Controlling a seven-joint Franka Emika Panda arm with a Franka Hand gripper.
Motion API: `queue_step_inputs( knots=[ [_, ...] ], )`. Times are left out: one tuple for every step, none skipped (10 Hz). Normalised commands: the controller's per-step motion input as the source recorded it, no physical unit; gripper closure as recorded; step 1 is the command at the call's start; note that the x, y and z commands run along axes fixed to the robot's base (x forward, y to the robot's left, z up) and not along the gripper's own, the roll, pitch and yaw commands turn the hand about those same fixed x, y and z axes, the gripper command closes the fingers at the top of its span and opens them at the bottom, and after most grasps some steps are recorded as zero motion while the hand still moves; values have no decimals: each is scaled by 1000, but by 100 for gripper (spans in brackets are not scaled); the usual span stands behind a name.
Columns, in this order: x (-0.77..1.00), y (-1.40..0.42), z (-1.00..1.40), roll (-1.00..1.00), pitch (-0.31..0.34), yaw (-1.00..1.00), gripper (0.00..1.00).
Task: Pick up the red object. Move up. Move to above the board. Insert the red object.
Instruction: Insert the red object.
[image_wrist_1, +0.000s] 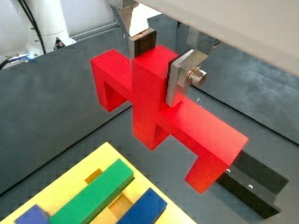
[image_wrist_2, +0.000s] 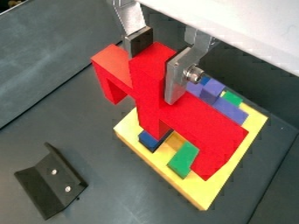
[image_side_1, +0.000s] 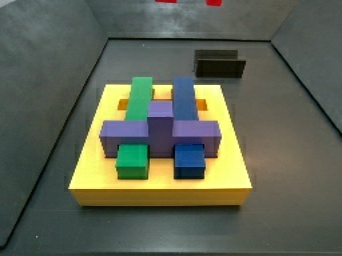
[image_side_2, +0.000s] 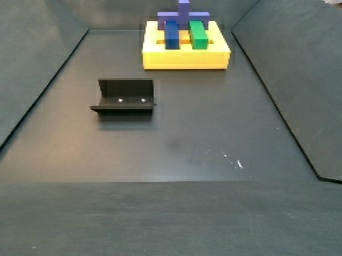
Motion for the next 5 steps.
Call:
queue_step_inputs(
  knots=[
    [14,-20,0,0,0,0,100],
    [0,-34,-46,0,0,-34,100],
    [0,-26,-174,51,0,-103,100],
    [0,-49,-369,37,-26,-120,100],
    [0,-131,-394,14,-31,-103,100]
  ],
)
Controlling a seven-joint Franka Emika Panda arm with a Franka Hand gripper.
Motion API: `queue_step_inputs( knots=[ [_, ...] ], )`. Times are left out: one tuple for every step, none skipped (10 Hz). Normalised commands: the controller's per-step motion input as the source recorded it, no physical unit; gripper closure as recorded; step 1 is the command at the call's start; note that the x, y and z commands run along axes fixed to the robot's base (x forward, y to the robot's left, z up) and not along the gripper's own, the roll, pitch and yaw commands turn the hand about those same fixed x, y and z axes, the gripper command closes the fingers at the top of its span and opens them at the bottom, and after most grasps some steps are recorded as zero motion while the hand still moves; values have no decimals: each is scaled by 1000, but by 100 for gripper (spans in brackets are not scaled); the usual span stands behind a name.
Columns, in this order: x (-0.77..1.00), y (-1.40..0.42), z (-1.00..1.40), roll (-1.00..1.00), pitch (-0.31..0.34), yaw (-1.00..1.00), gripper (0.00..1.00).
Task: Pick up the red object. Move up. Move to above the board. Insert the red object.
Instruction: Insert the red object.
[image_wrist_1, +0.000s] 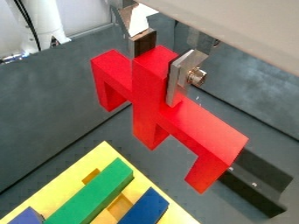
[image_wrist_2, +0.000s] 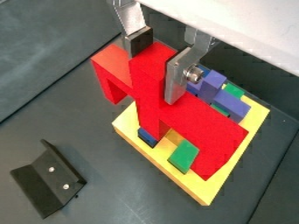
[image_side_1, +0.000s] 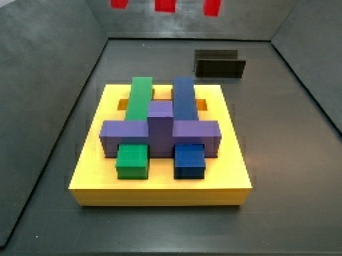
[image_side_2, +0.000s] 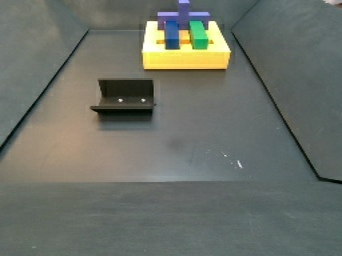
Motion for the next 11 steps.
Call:
queue_step_inputs(
  knots=[
    [23,-237,-351,0,-9,-69,100],
    [29,-271,-374,-93,0,0,100],
    [0,-269,-391,-189,0,0,100],
    [-3,-220,-417,-257,-36,6,100],
    [-63,-200,-443,-289,-71,26,100],
    [-66,-237,-417,-294,-116,11,100],
    [-23,-220,-417,-286,-136,23,100],
    [0,-209,-414,-270,-173,6,100],
    [0,-209,-526,-124,-236,0,100],
    [146,-186,-314,0,-156,-37,100],
    [74,-129,-286,127,-156,-51,100]
  ],
)
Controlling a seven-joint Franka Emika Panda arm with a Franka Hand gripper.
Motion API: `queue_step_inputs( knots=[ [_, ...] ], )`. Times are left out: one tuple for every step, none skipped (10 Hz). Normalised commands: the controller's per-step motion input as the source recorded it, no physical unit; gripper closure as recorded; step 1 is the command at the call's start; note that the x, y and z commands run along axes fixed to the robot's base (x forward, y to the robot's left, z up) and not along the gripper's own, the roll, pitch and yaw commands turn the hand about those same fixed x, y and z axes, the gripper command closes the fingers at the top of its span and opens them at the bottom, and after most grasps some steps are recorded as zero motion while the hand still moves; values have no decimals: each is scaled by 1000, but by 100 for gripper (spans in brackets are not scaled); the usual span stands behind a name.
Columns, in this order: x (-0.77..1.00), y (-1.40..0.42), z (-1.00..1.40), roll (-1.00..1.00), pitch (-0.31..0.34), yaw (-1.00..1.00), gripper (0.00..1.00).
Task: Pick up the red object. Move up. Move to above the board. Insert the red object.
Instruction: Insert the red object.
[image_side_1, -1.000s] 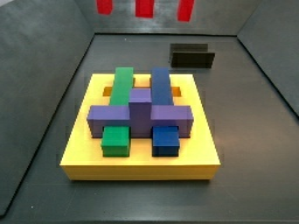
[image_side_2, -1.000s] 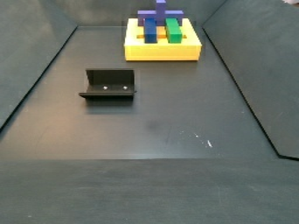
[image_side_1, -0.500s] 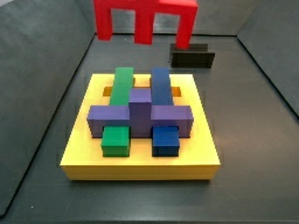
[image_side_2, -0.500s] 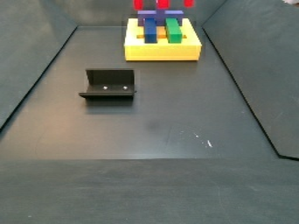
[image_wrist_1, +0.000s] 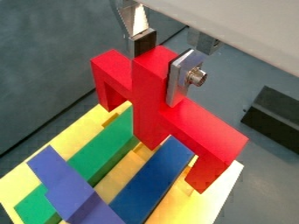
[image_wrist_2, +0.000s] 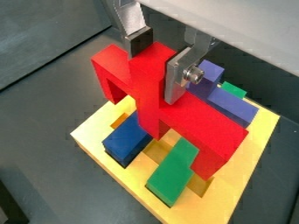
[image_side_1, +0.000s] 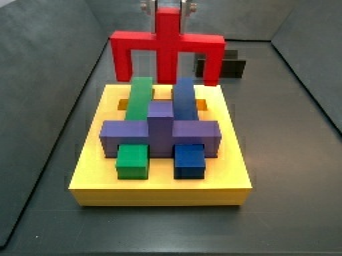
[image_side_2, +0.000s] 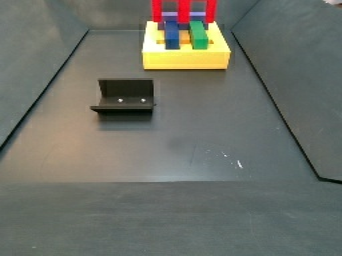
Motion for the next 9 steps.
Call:
queue_step_inputs(
  knots=[
    [29,-126,-80,363,-103,-11,100],
    [0,-23,0,424,-91,0,100],
    [0,-3,0,426,-79,0,100],
    [40,0,-157,290,-59,0,100],
    [9,-3,-249,119,-84,49,100],
    [0,-31,-246,31,-107,49,100],
    [0,0,-240,0,-121,23,100],
    [0,0,-254,0,-94,29,100],
    [0,0,-289,0,-89,0,100]
  ],
)
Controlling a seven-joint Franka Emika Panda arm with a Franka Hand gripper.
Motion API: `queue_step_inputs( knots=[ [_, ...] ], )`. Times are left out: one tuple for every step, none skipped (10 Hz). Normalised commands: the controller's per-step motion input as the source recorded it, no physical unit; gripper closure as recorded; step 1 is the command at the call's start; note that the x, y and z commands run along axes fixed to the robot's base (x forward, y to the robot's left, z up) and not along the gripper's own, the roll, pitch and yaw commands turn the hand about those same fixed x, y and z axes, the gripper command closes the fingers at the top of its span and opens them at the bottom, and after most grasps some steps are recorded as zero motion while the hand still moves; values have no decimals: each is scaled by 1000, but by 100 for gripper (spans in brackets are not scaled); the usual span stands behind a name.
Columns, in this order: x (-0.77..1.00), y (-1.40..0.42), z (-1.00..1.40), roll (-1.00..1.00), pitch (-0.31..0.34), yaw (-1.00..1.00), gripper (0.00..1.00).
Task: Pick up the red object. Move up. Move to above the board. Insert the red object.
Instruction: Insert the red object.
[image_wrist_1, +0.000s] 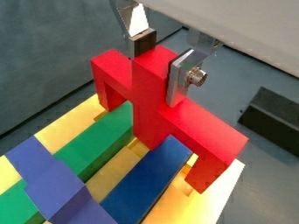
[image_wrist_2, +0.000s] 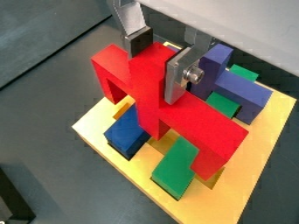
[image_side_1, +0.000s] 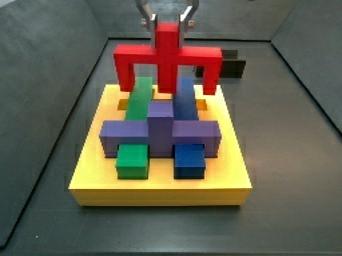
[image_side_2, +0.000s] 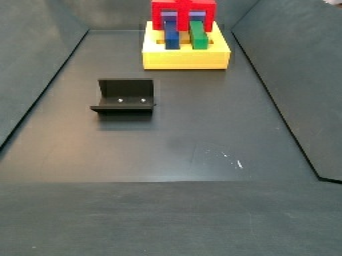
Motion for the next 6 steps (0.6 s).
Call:
queue_step_inputs(
  knots=[
    [17,0,-229,34,-63,23,100],
    [34,0,-286,90,-71,0,100],
    [11,0,-257,100,-60,0,100],
    [0,0,-91,116,-33,0,100],
    [0,-146,63,114,0,0,100],
    [-26,-57,160,87,-10,29,100]
  ],
)
